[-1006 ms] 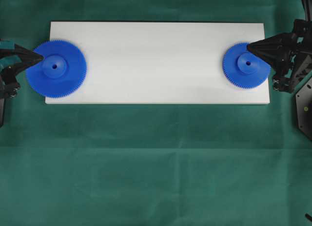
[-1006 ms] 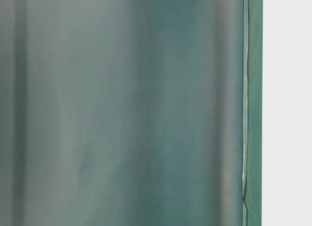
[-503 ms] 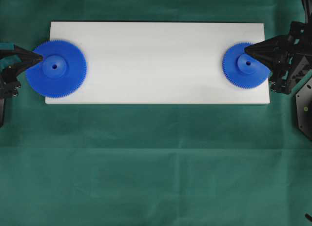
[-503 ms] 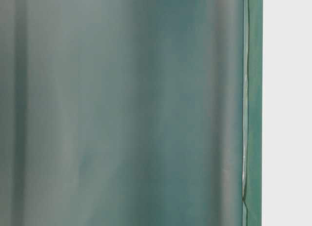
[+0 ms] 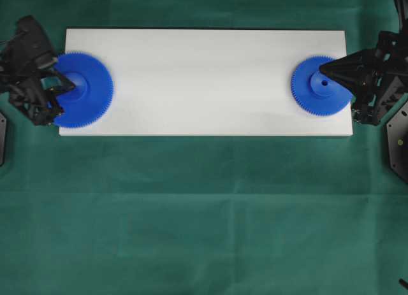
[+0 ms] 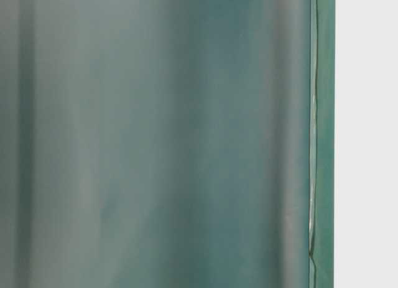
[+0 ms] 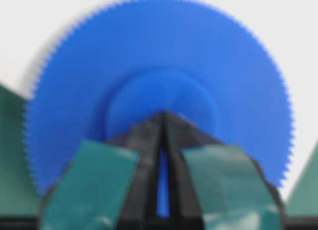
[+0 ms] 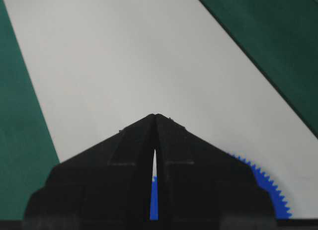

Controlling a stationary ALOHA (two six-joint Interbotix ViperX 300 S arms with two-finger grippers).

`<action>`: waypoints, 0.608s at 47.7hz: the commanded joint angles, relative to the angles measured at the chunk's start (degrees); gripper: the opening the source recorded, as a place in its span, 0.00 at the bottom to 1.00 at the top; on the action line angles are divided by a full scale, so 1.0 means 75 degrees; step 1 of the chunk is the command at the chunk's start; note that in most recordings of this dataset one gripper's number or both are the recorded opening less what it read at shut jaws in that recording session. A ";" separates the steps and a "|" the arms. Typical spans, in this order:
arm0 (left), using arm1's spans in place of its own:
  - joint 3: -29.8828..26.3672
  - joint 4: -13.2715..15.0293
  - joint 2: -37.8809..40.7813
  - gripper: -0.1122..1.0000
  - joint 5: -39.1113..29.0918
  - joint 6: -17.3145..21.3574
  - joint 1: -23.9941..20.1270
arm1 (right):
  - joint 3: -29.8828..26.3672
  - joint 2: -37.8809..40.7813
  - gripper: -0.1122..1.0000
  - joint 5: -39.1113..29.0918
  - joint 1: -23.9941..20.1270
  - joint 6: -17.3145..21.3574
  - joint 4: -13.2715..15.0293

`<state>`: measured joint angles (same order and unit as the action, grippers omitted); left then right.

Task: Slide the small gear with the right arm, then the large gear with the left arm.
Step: 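Slide the large blue gear right with the left gripper against the small gear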

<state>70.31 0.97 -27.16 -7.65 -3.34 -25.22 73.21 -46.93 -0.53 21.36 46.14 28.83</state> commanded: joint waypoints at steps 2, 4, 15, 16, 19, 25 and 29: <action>-0.0270 -0.0012 0.0258 0.10 0.0000 -0.0012 -0.0023 | 0.0000 -0.0012 0.55 0.0023 -0.0023 0.0012 0.0012; -0.0305 -0.0023 0.0293 0.10 0.0000 -0.0012 -0.0035 | 0.0023 -0.0035 0.55 0.0023 -0.0023 0.0012 0.0012; -0.0340 -0.0023 0.0457 0.10 -0.0035 -0.0023 -0.0047 | 0.0187 -0.0234 0.55 0.0023 -0.0012 0.0012 0.0012; -0.0352 -0.0023 0.0492 0.10 -0.0035 -0.0023 -0.0047 | 0.0199 -0.0270 0.55 0.0023 -0.0012 0.0012 0.0012; -0.0398 -0.0023 0.0609 0.10 -0.0059 -0.0023 -0.0047 | 0.0223 -0.0352 0.55 0.0012 -0.0023 0.0012 0.0012; -0.0574 -0.0023 0.0973 0.10 -0.0141 -0.0023 -0.0023 | 0.0281 -0.0469 0.55 -0.0023 -0.0023 0.0023 0.0012; -0.0785 -0.0023 0.1242 0.10 -0.0129 -0.0012 0.0059 | 0.0293 -0.0504 0.55 -0.0047 -0.0023 0.0035 0.0012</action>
<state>65.74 0.88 -19.95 -8.35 -3.43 -25.40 75.94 -50.54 -0.88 21.27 46.41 28.83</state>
